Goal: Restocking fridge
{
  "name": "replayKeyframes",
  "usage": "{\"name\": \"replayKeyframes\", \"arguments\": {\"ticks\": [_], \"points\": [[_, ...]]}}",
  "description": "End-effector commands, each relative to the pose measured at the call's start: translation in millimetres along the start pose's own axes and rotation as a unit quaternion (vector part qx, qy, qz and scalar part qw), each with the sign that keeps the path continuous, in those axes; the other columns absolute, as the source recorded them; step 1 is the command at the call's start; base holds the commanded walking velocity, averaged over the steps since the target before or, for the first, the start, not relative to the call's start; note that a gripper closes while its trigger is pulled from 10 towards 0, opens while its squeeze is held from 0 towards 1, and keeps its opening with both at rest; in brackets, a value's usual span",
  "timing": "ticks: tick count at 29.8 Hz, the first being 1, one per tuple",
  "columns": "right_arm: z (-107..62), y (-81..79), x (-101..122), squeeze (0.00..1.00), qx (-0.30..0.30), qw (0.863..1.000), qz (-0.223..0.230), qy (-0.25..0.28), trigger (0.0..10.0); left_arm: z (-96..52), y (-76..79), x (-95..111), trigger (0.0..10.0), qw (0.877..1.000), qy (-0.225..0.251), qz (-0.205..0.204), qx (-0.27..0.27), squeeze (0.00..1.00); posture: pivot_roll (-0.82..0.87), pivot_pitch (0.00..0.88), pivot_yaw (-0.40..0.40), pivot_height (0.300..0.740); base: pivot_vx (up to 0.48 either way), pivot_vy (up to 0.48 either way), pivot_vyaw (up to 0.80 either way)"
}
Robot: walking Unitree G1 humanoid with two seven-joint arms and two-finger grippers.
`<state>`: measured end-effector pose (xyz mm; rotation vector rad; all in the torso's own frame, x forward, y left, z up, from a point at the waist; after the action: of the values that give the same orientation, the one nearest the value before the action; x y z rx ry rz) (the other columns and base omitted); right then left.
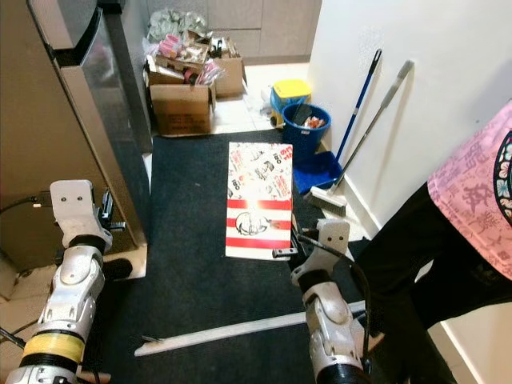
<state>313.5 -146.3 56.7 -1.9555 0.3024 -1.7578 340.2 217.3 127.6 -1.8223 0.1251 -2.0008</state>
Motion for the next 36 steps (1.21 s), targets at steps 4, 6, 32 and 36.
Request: {"name": "replayKeyframes", "arguments": {"ticks": [4, 6, 32, 36], "points": [[-0.9, -0.9, 0.4, 0.0, 0.0, 1.0, -0.001, -0.003, 10.0, 0.7, -3.2, 1.5, 10.0, 1.0, 0.0, 0.009, 0.002, 0.0, -0.04, 0.064, -0.025, 0.74, 0.398, 0.0, 0.0], [-1.0, -0.6, 0.5, 0.0, -0.001, 1.0, -0.001, -0.003, 10.0, 0.6, -3.1, 1.5, 10.0, 1.0, 0.0, 0.009, 0.002, 0.0, -0.04, 0.064, -0.025, 0.74, 0.39, 0.0, 0.0], [-2.7, 3.1, -1.7, 0.0, -0.01, 1.0, -0.004, -0.012, 10.0, -1.2, 2.7, 4.0, 10.0, 1.0, 0.005, 0.014, -0.009, 0.0, -0.04, 0.064, -0.023, 0.74, 0.341, 0.0, 0.0], [-2.7, 3.5, -1.8, 0.0, -0.011, 1.0, -0.005, -0.013, 10.0, -1.2, 3.3, 4.1, 10.0, 1.0, 0.005, 0.014, -0.01, 0.0, -0.04, 0.063, -0.022, 0.74, 0.301, 0.0, 0.0]]}}
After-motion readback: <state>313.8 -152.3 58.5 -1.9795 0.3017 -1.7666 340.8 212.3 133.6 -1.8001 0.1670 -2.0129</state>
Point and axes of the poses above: a point about 5 cm out from each wrist's last joint towards the gripper, its own z axis pointing out of the wrist towards the gripper, its own x axis along the axis of the wrist's last joint, y = z × x, the point moved 2 cm from there along z, pointing out of the wrist towards the gripper, and after that the axes turned 15 degrees about z, right-handed, at the moved point
